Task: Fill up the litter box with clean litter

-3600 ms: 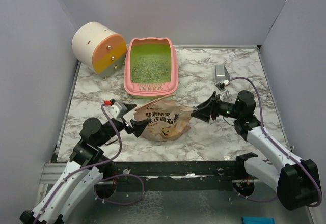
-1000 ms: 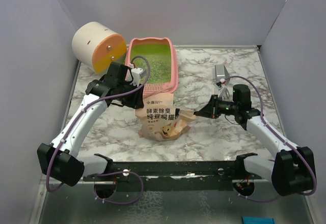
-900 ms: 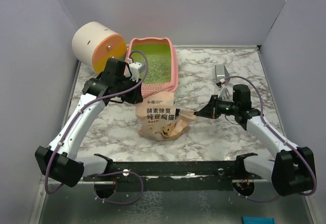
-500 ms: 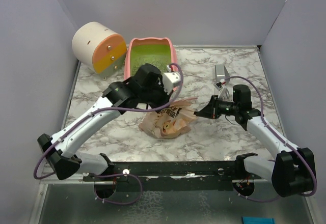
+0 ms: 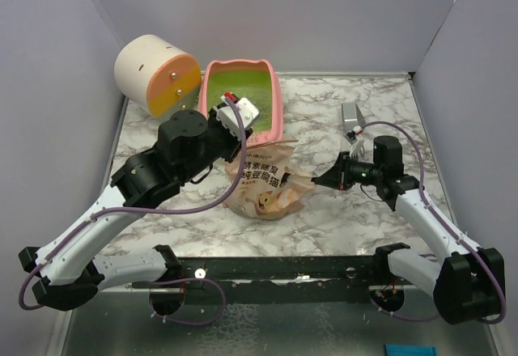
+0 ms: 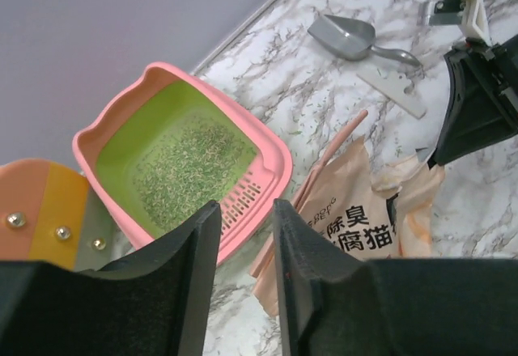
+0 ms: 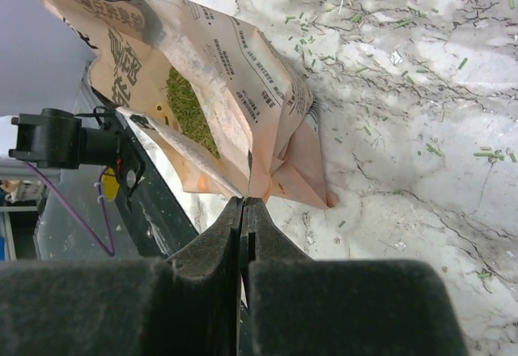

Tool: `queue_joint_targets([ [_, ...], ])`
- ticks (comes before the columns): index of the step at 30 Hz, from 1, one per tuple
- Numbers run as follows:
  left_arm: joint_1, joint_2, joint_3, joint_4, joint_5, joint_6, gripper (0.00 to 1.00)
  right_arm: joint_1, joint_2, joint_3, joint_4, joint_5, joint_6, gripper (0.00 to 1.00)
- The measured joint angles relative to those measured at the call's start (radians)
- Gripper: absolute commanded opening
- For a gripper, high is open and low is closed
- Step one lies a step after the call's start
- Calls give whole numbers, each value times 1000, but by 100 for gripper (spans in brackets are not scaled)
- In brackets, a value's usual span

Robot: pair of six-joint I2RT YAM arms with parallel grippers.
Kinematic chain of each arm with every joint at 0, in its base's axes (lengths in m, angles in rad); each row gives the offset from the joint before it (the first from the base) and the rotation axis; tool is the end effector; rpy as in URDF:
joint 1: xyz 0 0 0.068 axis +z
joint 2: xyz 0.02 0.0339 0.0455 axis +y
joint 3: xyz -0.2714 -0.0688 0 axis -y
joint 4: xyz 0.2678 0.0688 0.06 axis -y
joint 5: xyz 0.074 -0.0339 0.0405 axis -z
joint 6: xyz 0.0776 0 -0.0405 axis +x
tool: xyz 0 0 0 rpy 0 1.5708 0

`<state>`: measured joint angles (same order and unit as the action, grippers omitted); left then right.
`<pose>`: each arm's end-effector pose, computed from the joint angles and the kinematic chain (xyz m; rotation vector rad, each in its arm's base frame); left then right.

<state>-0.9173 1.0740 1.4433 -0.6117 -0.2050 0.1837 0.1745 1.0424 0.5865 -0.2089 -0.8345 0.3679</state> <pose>0.1732 -0.2003 0.4687 0.8248 1.6232 -0.3353 0.2355 0.0999 0.2061 -0.2595 2.2307 1.2238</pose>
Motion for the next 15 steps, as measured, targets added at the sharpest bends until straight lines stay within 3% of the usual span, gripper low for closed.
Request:
queue_joint_targets([
  [6,-3,-5,-101,64,116,-6,38,0,-6,3,-27,14,-7,1],
  [9,-8,36,-137,68,160,8,46,0,-27,19,-60,23,-12,1],
  [11,-14,113,-235,116,172,24,51,0,-47,29,-82,31,-18,1],
  [15,-14,81,-400,242,149,58,51,0,-102,35,-120,49,-26,1],
])
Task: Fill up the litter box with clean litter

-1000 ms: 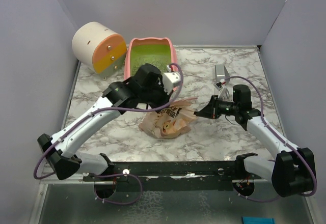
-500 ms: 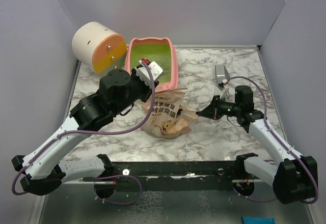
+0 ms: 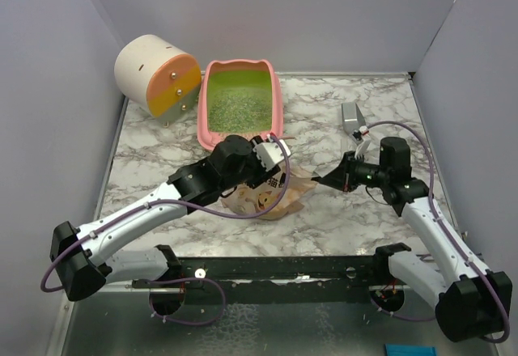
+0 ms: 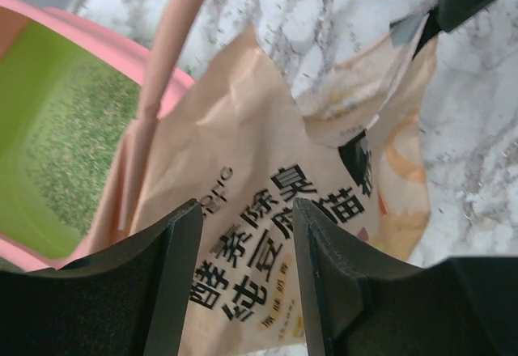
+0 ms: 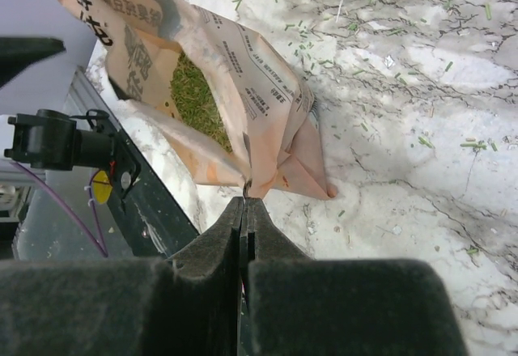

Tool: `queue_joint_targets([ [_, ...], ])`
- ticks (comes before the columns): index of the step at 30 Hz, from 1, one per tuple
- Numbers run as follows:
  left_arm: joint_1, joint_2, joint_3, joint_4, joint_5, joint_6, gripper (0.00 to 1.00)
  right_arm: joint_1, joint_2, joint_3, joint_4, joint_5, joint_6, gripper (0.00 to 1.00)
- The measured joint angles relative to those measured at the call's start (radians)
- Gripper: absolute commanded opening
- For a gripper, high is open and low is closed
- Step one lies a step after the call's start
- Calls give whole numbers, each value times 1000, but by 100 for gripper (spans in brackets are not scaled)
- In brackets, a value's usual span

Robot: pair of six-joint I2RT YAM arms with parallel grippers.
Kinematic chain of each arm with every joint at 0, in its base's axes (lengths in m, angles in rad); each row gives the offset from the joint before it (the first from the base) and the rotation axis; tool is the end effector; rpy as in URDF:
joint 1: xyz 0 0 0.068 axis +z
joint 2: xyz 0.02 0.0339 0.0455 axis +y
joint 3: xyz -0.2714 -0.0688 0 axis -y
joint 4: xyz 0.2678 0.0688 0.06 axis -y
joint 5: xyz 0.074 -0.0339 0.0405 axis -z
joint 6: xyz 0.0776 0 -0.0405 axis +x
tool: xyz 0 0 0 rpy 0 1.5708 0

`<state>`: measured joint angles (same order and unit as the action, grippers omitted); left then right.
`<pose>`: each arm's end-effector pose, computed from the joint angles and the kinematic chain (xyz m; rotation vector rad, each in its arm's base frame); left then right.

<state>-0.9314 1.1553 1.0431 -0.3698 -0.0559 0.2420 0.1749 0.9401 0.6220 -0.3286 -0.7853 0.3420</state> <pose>0.1929 -0.2522 0.3212 1.1180 1.7451 -0.3694 0.2228 0.0951 0.2283 -0.2666 2.2137 1.1523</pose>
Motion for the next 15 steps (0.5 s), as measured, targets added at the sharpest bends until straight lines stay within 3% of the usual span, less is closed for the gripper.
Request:
queue_joint_targets([
  [9,8,13,-51,317,-158,84,50,0,-61,0,-32,11,-5,1],
  [15,84,148,-4,319,-175,96,50,0,-60,0,-40,10,-8,1],
])
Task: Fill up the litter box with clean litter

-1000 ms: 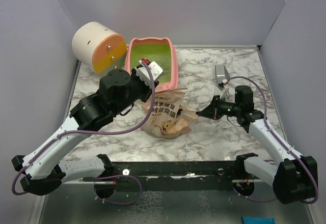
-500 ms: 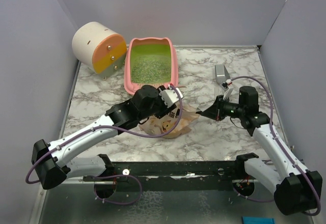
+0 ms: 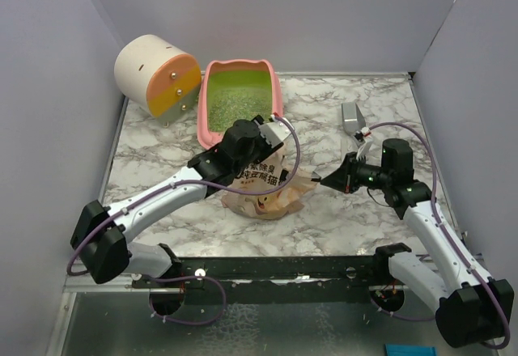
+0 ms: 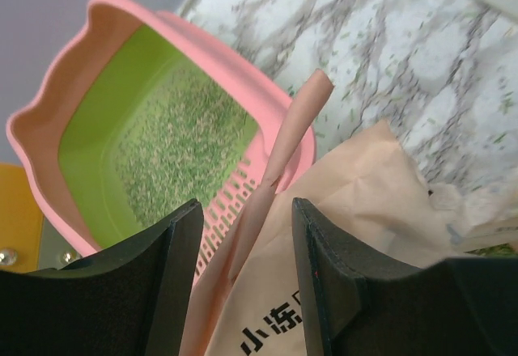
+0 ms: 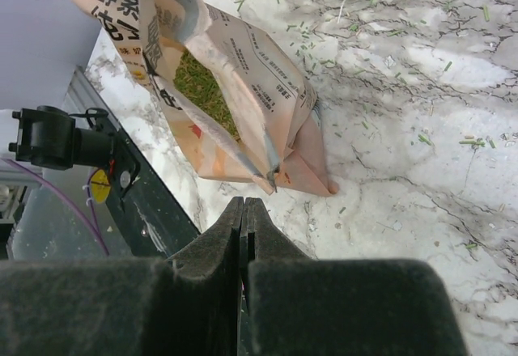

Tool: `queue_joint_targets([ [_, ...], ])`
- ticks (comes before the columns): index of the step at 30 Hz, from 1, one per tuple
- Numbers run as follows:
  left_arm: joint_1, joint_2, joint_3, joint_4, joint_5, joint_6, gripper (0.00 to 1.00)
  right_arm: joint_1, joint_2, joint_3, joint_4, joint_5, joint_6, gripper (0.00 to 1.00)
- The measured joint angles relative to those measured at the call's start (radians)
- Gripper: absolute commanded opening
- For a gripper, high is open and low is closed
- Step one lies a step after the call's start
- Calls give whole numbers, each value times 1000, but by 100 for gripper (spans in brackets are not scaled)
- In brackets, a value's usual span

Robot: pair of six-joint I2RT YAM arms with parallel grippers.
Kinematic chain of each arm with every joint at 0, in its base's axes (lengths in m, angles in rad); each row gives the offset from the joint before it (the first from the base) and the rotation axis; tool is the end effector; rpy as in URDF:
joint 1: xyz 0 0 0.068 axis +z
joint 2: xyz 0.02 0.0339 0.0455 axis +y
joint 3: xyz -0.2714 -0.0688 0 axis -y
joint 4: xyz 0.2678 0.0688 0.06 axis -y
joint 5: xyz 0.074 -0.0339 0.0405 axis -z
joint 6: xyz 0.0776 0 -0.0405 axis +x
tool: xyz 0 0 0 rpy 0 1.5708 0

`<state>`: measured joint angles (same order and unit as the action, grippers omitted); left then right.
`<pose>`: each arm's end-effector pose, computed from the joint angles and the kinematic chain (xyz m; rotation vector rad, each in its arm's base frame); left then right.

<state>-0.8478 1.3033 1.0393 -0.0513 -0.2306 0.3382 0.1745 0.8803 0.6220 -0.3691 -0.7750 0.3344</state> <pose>0.2545 -0.2617 0.3169 0.9162 1.6412 -0.1327 0.2133 0.0927 0.2363 -0.2764 2.1942 1.1332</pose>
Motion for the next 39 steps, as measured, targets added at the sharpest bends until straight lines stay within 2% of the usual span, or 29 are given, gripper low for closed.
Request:
queue_joint_targets([
  [2,26,33,0,-27,-3,-3,50,0,0,0,0,0,-1,3],
  [3,35,43,-1,-40,-5,-5,50,0,0,0,0,0,-2,10],
  [5,43,46,-16,-47,-6,-7,50,0,0,0,2,-1,-2,35],
  [8,44,14,-44,-49,-7,-11,52,0,8,0,21,-19,-5,52],
  [9,45,-6,-53,-53,-6,-12,52,0,14,0,33,-33,-6,62],
  [10,47,-22,-57,-57,-5,-13,53,0,24,-2,57,-53,2,66],
  [18,115,-123,-116,-85,90,-35,53,60,140,16,219,-114,-11,69],
  [26,129,-124,-202,-71,111,-47,53,231,340,117,277,-36,-87,70],
  [31,135,-148,-202,-68,126,-53,53,244,426,148,332,-23,-113,69],
  [39,135,-199,-189,-95,164,-59,53,243,614,258,450,-196,-83,63],
])
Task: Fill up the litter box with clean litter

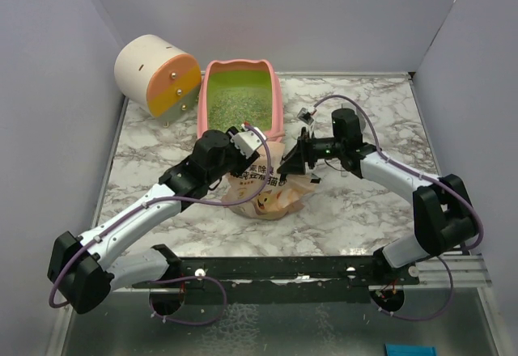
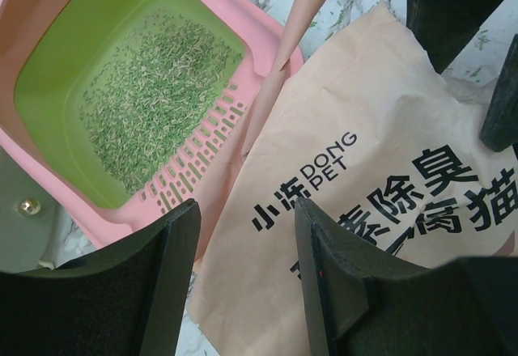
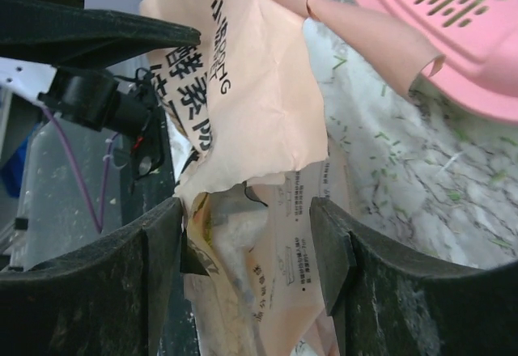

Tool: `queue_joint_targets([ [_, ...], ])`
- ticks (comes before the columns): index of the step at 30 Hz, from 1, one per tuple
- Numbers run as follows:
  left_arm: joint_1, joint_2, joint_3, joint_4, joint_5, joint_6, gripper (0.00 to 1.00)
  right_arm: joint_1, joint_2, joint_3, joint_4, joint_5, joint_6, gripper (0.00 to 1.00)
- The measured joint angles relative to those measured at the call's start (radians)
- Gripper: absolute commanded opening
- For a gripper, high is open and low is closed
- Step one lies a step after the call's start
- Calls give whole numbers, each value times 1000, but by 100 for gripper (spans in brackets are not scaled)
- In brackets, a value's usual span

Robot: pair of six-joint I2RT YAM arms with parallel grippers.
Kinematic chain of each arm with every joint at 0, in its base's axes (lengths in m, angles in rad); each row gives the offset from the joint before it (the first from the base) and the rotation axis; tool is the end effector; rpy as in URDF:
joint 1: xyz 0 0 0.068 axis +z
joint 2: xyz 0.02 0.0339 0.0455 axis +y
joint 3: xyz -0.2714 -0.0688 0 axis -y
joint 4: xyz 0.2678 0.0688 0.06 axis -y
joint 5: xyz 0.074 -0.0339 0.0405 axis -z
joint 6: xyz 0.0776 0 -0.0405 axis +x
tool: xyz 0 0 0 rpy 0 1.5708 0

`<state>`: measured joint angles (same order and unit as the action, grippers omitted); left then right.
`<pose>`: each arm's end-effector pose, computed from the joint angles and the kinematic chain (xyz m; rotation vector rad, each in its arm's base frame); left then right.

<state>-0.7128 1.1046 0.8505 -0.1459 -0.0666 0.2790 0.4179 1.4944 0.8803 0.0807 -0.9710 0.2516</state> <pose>0.2392 -0.2000 0.2877 0.9017 1.7585 -0.2176 0.2977 0.2023 0.2189 -0.7888 1.9999 1.4118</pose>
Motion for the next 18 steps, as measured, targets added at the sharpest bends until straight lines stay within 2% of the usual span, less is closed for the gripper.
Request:
queue_joint_targets([
  [2,0,-8,3,-3,13,0,53,0,14,1,14,-40,16,60],
  [4,0,-10,4,-4,25,-1,53,0,16,1,26,-86,27,51],
  [5,0,-9,4,-5,33,-2,53,0,16,1,34,-113,34,42],
  [7,0,-9,4,-6,45,-5,53,0,16,1,41,-151,46,16],
  [8,0,-9,4,-5,53,-8,54,0,16,1,42,-166,56,6],
  [9,0,-9,4,-5,61,-10,55,0,16,1,45,-177,68,2],
  [11,0,-8,4,-6,85,-15,60,0,13,0,47,-188,98,1],
  [14,1,-7,4,-6,148,-21,73,0,12,-1,47,-194,144,1],
  [18,3,-7,4,-5,291,-23,89,0,13,-16,70,-204,235,1],
])
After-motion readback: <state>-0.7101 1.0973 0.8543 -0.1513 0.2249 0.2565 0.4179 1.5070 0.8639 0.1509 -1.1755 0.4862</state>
